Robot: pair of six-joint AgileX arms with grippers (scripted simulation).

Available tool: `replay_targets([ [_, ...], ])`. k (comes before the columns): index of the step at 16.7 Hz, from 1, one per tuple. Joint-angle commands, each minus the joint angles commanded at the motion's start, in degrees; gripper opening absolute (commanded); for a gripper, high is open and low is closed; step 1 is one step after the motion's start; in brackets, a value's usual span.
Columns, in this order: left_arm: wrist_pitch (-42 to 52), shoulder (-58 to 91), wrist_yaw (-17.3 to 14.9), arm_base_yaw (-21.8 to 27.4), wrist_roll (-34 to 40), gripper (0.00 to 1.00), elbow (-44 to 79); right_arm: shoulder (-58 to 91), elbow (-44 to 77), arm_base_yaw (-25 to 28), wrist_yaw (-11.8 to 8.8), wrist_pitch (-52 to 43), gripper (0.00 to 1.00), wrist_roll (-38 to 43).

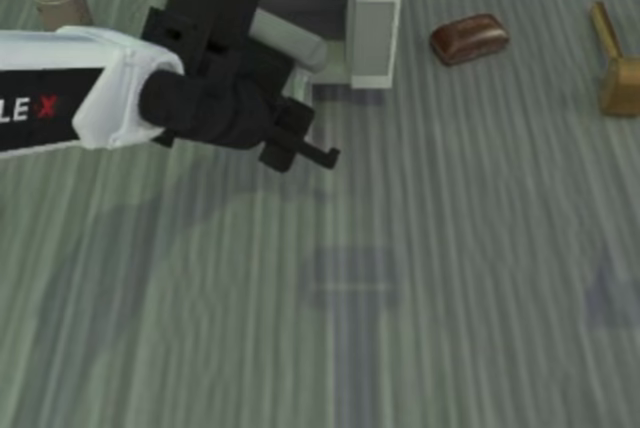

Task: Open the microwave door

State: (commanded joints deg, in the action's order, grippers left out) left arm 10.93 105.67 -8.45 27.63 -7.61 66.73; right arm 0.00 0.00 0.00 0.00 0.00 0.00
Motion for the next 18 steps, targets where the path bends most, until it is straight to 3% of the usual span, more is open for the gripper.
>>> replay_targets([
  [10, 0.0, 0.0, 0.0, 0.0, 0.0, 0.00, 0.0, 0.0, 0.0, 0.0, 0.0, 0.0, 1.00, 0.0],
  [18, 0.5, -1.1, -3.1, -1.6, -3.7, 0.00, -1.3, 0.0, 0.0, 0.0, 0.0, 0.0, 1.00, 0.0],
])
